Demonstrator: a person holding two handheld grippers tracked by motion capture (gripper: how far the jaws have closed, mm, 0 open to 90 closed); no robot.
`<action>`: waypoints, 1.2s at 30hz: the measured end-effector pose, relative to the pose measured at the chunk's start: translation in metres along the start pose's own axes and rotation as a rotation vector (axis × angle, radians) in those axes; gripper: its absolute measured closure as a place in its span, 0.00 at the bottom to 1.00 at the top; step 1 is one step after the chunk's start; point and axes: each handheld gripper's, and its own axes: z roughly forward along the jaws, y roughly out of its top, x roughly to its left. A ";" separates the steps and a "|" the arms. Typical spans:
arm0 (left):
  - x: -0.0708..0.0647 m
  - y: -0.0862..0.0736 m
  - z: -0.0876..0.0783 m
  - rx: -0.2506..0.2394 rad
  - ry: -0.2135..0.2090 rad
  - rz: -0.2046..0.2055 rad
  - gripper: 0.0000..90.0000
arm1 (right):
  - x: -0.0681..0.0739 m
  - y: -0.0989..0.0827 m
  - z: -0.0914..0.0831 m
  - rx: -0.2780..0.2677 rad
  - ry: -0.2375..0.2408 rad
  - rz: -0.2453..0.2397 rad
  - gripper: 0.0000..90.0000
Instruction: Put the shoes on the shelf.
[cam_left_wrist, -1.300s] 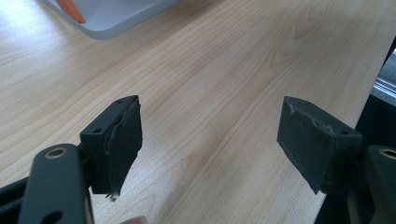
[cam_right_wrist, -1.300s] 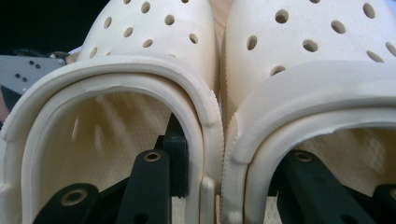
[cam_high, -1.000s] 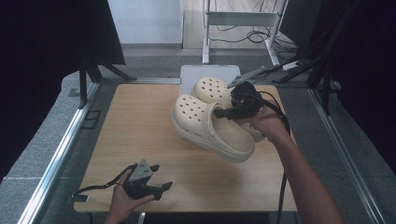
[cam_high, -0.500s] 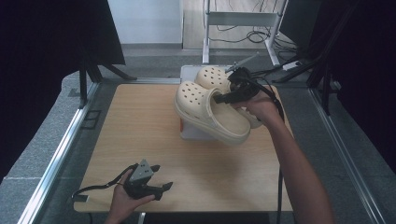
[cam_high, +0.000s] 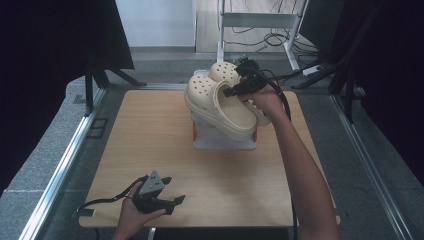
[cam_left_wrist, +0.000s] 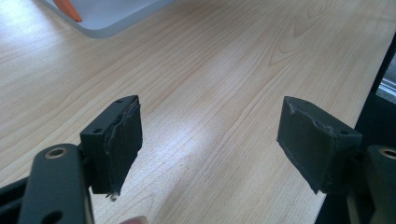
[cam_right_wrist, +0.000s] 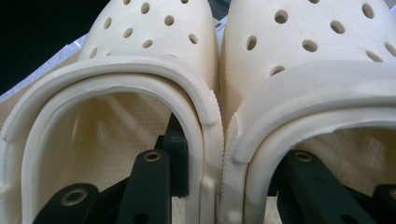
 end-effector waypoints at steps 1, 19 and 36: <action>0.000 0.000 0.000 -0.001 0.000 0.000 0.25 | -0.001 0.001 0.002 -0.002 -0.005 0.005 0.73; 0.000 0.000 -0.001 -0.003 -0.002 0.001 0.25 | -0.011 0.028 0.030 -0.026 -0.156 0.170 0.73; 0.000 0.000 -0.002 -0.008 -0.010 0.000 0.25 | -0.014 0.038 0.057 -0.050 -0.298 0.361 0.73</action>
